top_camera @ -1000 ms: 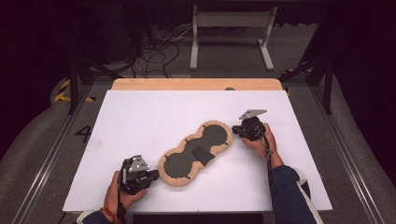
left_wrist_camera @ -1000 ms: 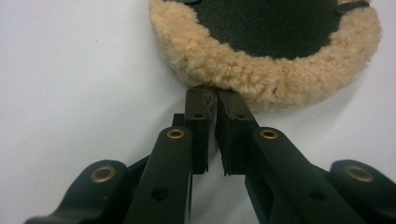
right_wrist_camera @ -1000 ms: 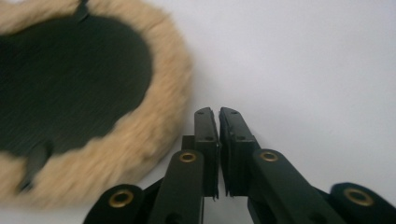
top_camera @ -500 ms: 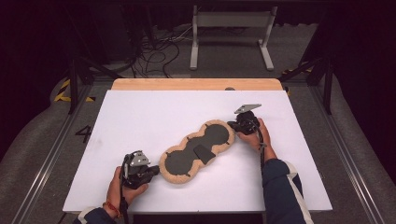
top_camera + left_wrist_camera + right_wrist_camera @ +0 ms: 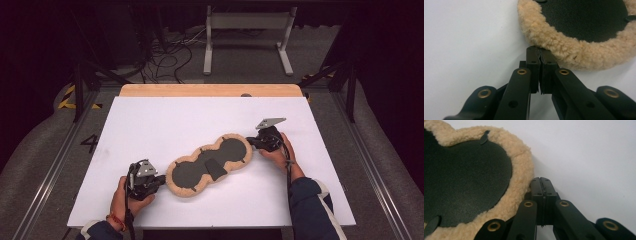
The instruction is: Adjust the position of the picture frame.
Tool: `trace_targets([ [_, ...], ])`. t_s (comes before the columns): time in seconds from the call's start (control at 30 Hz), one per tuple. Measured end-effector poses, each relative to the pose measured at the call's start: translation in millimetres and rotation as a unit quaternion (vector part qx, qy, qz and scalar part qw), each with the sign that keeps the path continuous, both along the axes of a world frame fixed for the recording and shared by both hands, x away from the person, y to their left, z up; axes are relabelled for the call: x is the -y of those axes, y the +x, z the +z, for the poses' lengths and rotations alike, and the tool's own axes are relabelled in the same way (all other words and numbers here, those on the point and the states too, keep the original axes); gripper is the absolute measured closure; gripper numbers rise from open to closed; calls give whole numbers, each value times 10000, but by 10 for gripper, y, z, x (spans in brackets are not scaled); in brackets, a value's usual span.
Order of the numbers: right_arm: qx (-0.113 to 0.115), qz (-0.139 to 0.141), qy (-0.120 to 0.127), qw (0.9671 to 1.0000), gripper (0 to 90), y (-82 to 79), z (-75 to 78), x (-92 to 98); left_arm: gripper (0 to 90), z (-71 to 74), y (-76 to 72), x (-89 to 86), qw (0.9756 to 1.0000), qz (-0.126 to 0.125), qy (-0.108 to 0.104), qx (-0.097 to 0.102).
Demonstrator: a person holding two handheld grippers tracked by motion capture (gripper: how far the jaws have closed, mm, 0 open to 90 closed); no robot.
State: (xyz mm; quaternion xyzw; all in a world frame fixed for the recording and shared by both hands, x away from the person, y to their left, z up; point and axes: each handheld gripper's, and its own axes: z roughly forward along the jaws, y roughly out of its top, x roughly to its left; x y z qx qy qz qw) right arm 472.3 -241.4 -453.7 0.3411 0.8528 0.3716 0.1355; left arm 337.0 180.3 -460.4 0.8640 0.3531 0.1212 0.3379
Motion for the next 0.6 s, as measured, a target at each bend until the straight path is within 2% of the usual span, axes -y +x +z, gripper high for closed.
trace_targets([
  [0.07, -13, 10, -23, 10000, 900, -75, 4, 28, 887, 1, 12, -7, 10000, -68, 51, 46],
  [0.13, 24, 3, -65, 10000, 900, -114, 6, 31, 894, 6, 6, 20, 9994, -116, 256, 214],
  [0.2, 61, 1, -134, 9999, 900, -178, 10, 42, 897, 1, 4, 38, 9991, -88, 308, 278],
  [0.27, 83, 27, -224, 9997, 900, -237, 20, 58, 898, -3, 38, 23, 9994, -84, 228, 257],
  [0.4, 86, 7, -215, 9997, 900, -330, 17, 109, 898, -12, 121, 10, 9999, -57, 51, 149],
  [0.5, 103, 36, -238, 9997, 900, -397, 17, 164, 899, -8, 188, 29, 10000, -71, -3, 69],
  [0.6, 72, 12, -222, 9997, 900, -453, 19, 217, 899, -8, 251, 43, 9999, -89, -26, 72],
])
